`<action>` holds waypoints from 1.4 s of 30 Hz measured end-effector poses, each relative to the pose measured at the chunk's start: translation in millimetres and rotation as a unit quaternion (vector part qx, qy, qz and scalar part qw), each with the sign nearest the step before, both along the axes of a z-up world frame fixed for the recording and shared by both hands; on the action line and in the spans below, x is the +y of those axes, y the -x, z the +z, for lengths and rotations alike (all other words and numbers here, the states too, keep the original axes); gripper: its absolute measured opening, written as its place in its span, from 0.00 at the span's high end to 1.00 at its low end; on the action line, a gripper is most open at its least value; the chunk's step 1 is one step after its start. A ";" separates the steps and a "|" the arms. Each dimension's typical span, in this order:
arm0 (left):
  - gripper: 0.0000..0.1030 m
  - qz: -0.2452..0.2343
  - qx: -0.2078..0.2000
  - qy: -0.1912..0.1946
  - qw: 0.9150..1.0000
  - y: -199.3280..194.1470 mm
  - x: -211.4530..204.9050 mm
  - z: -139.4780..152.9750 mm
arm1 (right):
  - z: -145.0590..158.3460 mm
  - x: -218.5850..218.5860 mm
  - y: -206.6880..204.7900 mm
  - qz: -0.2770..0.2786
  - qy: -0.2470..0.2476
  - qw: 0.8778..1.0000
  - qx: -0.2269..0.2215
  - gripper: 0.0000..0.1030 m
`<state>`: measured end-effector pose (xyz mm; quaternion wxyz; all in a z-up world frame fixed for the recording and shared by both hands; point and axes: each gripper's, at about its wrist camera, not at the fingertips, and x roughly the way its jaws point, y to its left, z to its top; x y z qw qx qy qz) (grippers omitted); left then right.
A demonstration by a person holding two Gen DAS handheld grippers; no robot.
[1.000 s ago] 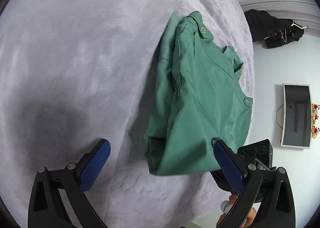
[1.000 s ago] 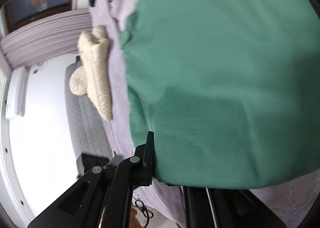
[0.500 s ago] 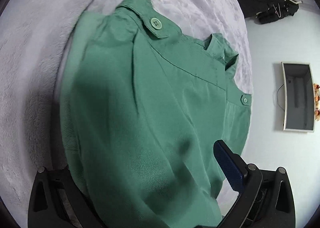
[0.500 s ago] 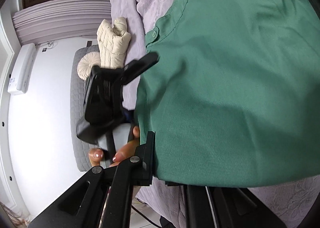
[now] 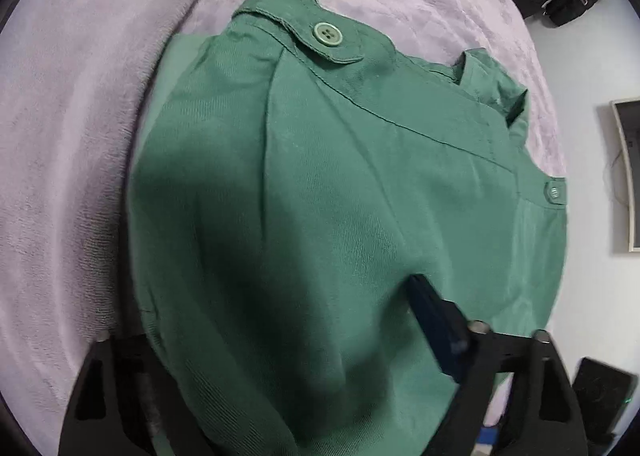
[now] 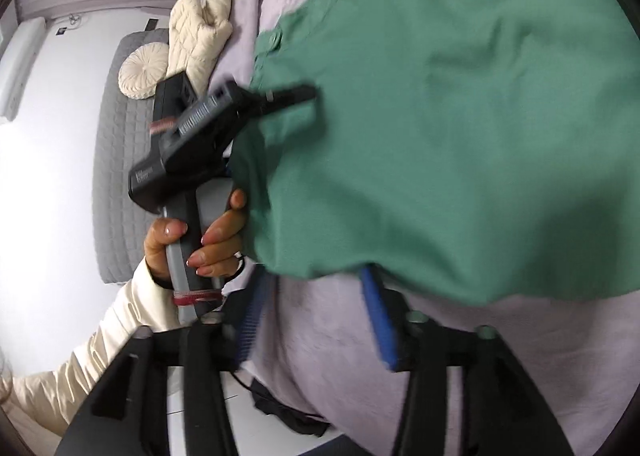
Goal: Fold small clothes
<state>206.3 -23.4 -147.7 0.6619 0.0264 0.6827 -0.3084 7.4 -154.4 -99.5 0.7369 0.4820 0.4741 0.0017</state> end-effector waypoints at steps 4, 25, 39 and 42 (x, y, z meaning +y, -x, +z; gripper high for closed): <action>0.79 -0.022 -0.043 -0.018 0.999 7.5 0.0 11.3 | 14.8 -42.4 1.5 -0.037 0.076 0.996 0.011 0.48; 0.87 -0.123 -0.161 0.095 0.975 96.1 -121.9 166.6 | -44.4 -106.3 11.8 -0.051 0.064 0.997 0.009 0.98; 0.87 -0.288 -0.163 0.015 0.943 233.7 -316.9 81.2 | -36.3 -197.6 195.4 -0.181 0.002 0.983 -0.026 0.97; 0.86 -0.313 -0.192 -0.029 0.930 254.1 -326.3 51.6 | -41.9 -204.7 205.7 -0.192 -0.018 0.980 -0.038 0.98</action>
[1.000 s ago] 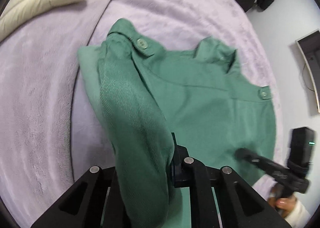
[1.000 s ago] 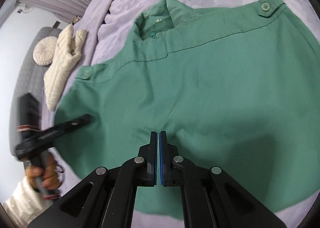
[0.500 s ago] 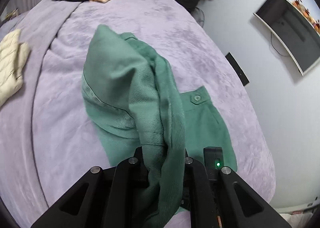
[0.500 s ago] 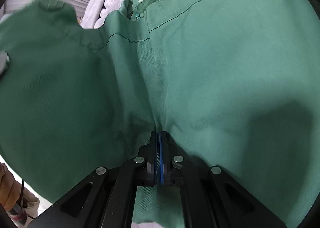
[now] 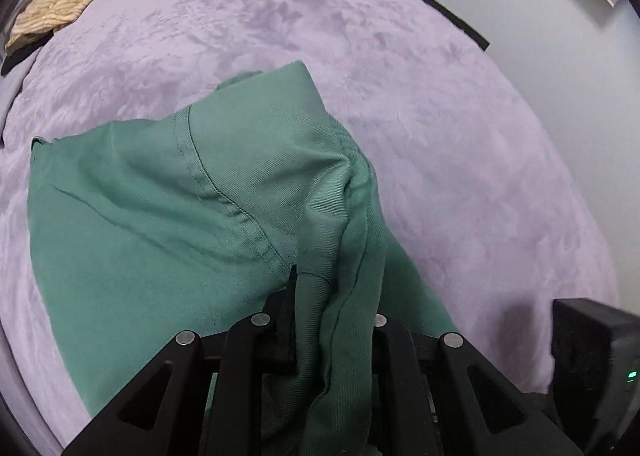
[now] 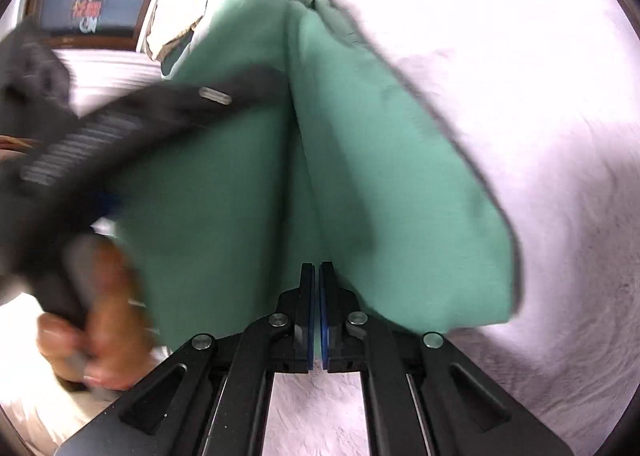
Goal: Fold small clothes
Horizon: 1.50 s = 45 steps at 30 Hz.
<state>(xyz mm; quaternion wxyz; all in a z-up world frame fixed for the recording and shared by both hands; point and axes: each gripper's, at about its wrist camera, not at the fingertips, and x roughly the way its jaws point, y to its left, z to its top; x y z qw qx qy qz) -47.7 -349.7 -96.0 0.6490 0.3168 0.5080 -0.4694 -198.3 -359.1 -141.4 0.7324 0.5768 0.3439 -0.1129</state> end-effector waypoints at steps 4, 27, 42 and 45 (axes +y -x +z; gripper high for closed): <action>0.67 -0.016 -0.025 0.010 1.000 14.1 5.3 13.2 | -5.3 -3.0 4.8 -0.009 -0.014 1.000 -0.012 0.98; 0.01 0.266 -0.073 0.040 0.961 -158.4 146.4 28.7 | 1.6 -90.6 -33.1 -0.045 -0.077 0.992 -0.095 0.40; 0.01 0.227 -0.069 0.026 0.971 -146.0 130.0 20.6 | 33.7 -100.2 -24.2 -0.019 0.053 0.998 0.036 0.82; 0.01 0.225 -0.055 0.026 0.972 -141.1 148.7 30.5 | 53.4 -75.9 -3.9 -0.024 0.083 0.995 0.046 0.44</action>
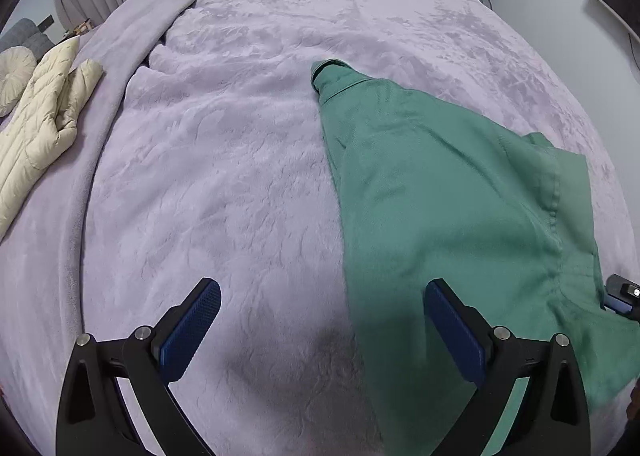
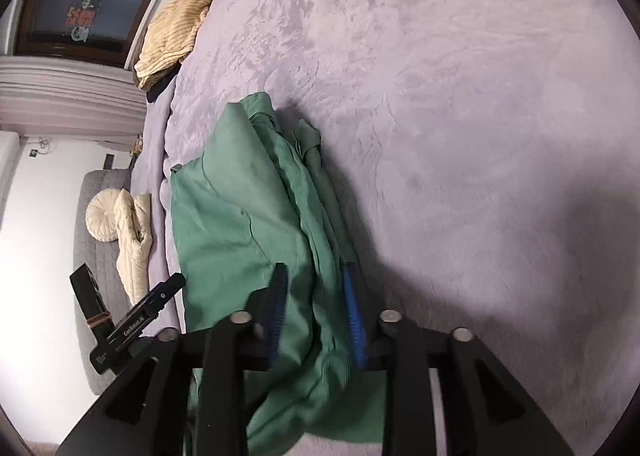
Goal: Fold small clothes
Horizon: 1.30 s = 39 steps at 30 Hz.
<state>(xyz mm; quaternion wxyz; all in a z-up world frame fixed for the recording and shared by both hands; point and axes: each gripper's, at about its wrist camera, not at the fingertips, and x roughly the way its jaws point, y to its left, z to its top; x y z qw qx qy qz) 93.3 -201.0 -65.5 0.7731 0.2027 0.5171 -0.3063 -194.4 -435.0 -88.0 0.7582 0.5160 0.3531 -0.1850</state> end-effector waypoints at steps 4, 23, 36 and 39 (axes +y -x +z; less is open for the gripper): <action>0.01 0.001 0.004 -0.009 1.000 12.3 29.7 8.5 | 29.3 50.6 30.6 -0.023 0.012 0.999 -0.021 0.36; 0.01 -0.059 0.045 -0.011 0.997 88.8 58.7 -17.2 | -26.5 83.2 53.5 -0.139 -0.059 0.989 0.009 0.97; 0.00 -0.067 0.020 -0.023 0.997 101.4 61.0 -15.1 | 16.2 76.9 69.5 -0.122 0.019 0.991 0.054 0.82; 0.00 -0.063 0.021 -0.021 0.998 100.8 62.7 -16.9 | 37.5 59.7 42.6 -0.077 0.047 0.995 0.032 0.81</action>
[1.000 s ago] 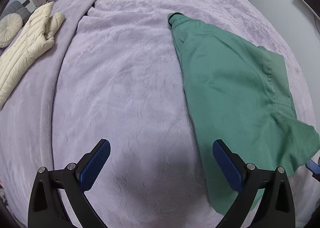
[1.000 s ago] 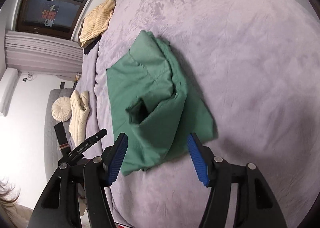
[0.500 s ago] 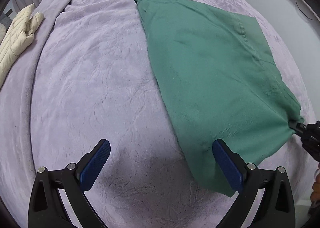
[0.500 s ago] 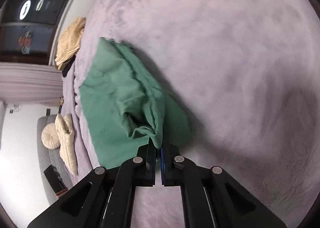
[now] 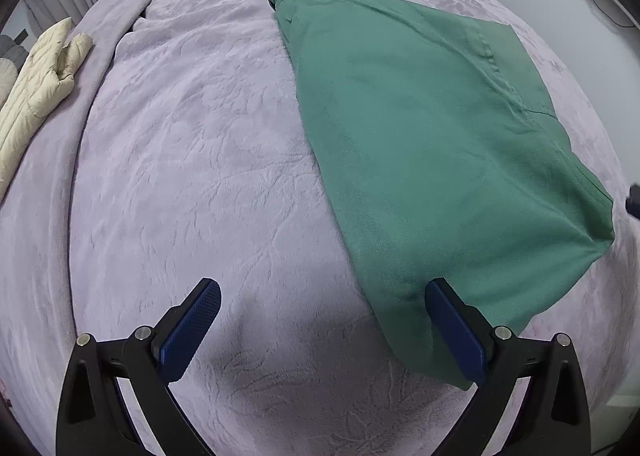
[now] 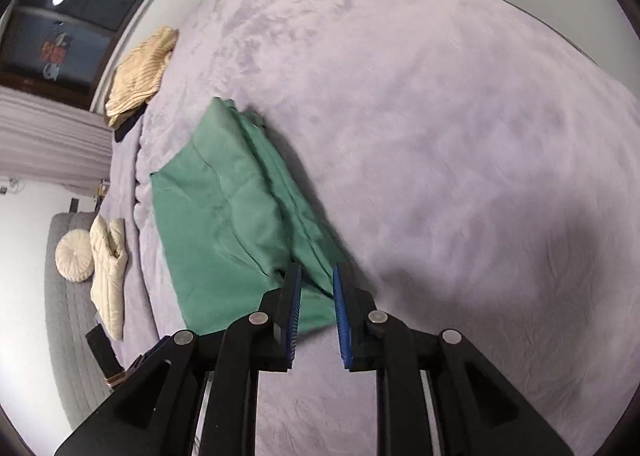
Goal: Fold small clothes
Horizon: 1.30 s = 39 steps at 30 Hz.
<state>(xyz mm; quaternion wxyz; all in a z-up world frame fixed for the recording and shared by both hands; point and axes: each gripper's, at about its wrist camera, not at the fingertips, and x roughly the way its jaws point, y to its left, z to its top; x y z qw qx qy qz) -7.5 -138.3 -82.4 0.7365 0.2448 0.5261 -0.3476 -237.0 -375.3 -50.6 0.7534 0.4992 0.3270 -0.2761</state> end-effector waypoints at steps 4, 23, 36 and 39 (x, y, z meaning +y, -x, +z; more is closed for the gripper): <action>0.00 0.006 0.004 -0.001 1.000 -2.5 -0.4 -1.4 | -5.3 -28.3 -65.7 0.071 0.026 0.997 0.021 0.81; 0.00 0.011 0.013 0.000 1.000 -3.6 -2.1 -2.4 | -55.0 -72.3 -144.2 0.102 0.058 0.987 0.114 0.95; 0.00 0.002 0.020 -0.017 1.000 -5.1 -8.6 2.8 | 2.5 17.4 -98.9 0.160 0.102 0.976 0.110 0.94; 0.00 0.015 0.032 -0.007 0.999 -4.4 -3.2 -5.6 | -35.3 26.2 -82.0 0.153 0.079 0.973 0.156 0.97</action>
